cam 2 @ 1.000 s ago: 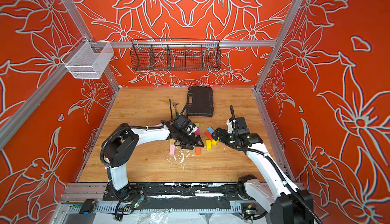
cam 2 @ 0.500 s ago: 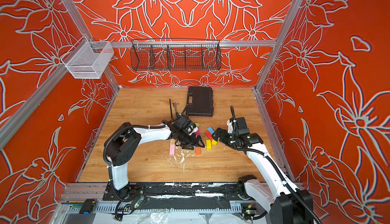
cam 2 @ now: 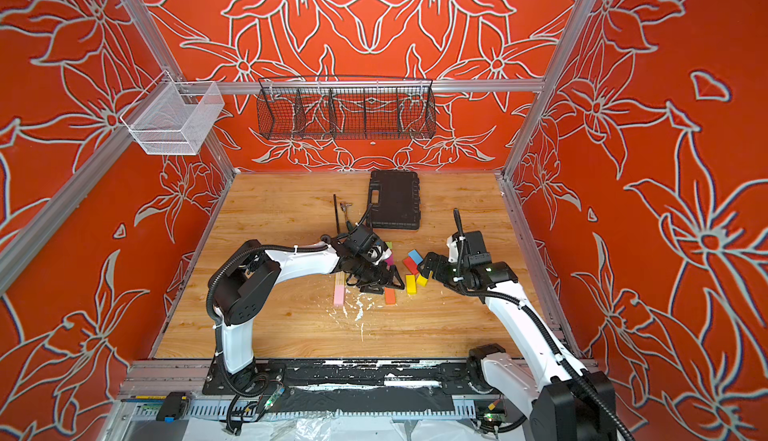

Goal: Assemble the number 7 with building blocks
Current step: Assemble the building block at the center of the board.

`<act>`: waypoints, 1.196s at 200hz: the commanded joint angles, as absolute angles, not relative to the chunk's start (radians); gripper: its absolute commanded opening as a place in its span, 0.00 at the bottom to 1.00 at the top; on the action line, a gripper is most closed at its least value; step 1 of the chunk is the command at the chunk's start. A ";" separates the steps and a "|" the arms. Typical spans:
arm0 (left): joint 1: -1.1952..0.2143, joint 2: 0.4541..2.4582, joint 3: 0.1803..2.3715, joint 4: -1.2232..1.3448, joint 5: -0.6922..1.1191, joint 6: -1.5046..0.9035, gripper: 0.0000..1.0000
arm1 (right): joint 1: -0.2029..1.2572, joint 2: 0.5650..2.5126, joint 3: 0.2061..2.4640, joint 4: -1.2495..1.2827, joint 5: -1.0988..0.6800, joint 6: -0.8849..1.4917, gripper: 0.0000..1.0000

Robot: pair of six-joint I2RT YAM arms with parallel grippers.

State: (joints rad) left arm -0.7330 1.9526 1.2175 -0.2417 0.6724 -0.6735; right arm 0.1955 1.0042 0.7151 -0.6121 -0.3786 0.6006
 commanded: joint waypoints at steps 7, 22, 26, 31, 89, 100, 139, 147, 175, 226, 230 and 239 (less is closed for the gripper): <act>-0.739 1.980 1.229 -0.265 0.674 -0.662 0.88 | 0.186 1.011 0.699 -0.611 -0.376 0.581 0.97; -0.738 1.983 1.229 -0.268 0.672 -0.658 0.88 | 0.184 1.012 0.698 -0.611 -0.377 0.580 0.97; -0.738 1.983 1.228 -0.270 0.671 -0.657 0.88 | 0.185 1.012 0.699 -0.611 -0.377 0.581 0.97; -0.738 1.983 1.227 -0.272 0.670 -0.657 0.88 | 0.184 1.012 0.699 -0.612 -0.377 0.580 0.97; -0.736 1.988 1.229 -0.274 0.669 -0.652 0.88 | 0.183 1.017 0.700 -0.610 -0.379 0.580 0.97; -0.736 1.989 1.230 -0.275 0.669 -0.650 0.88 | 0.182 1.017 0.699 -0.609 -0.380 0.580 0.97; -0.736 1.995 1.233 -0.275 0.671 -0.650 0.88 | 0.182 1.015 0.695 -0.609 -0.380 0.583 0.97; -0.736 1.995 1.232 -0.275 0.670 -0.650 0.88 | 0.182 1.012 0.695 -0.611 -0.379 0.583 0.97; -0.736 1.996 1.233 -0.273 0.670 -0.650 0.88 | 0.182 1.010 0.693 -0.611 -0.380 0.584 0.97; -0.736 2.002 1.236 -0.275 0.670 -0.646 0.88 | 0.182 1.003 0.692 -0.615 -0.380 0.584 0.97; -0.736 2.003 1.238 -0.275 0.670 -0.647 0.88 | 0.182 1.003 0.692 -0.615 -0.380 0.584 0.97; -0.736 2.004 1.239 -0.276 0.671 -0.646 0.88 | 0.182 1.003 0.692 -0.615 -0.378 0.584 0.97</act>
